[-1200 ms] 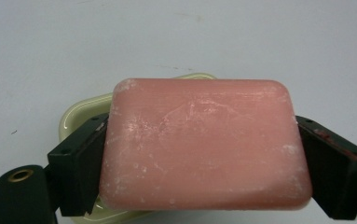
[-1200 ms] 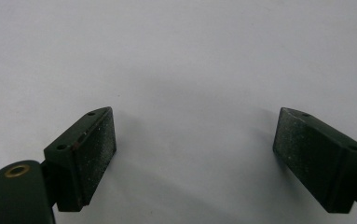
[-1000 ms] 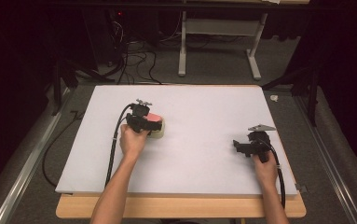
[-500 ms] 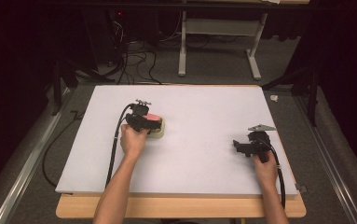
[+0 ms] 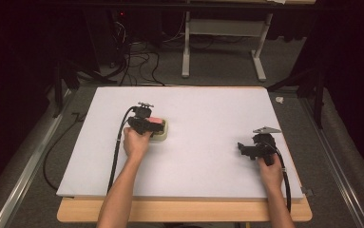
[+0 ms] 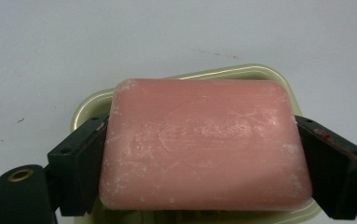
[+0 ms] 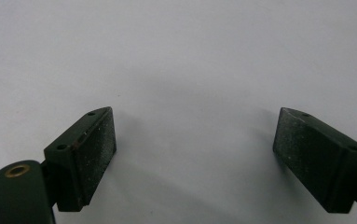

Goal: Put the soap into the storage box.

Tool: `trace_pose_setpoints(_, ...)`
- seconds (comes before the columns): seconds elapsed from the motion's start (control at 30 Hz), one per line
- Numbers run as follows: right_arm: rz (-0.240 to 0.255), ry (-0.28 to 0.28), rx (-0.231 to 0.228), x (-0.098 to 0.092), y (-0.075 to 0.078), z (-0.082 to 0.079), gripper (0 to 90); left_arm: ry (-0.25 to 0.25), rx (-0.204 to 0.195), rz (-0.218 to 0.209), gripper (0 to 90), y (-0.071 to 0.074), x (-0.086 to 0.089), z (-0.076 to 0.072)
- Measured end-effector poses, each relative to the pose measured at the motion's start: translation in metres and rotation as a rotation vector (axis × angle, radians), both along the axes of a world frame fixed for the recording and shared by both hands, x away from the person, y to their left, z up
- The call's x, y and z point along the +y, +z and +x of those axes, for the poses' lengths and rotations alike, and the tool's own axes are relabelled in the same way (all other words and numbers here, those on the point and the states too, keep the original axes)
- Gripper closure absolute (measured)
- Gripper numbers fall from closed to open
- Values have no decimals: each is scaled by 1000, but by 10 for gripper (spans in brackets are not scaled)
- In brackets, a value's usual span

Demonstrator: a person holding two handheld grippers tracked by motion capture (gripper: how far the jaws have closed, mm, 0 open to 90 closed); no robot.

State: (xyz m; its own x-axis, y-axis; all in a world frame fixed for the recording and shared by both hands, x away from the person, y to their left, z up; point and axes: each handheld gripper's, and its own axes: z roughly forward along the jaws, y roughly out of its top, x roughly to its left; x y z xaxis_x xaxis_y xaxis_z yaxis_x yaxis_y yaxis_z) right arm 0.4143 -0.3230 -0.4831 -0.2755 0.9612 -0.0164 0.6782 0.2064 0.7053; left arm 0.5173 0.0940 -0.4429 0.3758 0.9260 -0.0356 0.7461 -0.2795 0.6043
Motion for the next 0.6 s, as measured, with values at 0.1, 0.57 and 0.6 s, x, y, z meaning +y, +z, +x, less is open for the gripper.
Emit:
trace_pose_setpoints(0.1, 1, 0, 0, 0, 0, 0, 137, 4, 6, -7, 139, -1, 0, 1)
trace_pose_setpoints(0.57, 0, 0, 0, 0, 0, 0, 137, 11, 22, -1, 138, -4, -1, 2)
trace_pose_setpoints(0.6, 0, 0, 0, 0, 0, 0, 137, 11, 22, -1, 138, -4, -1, 2)
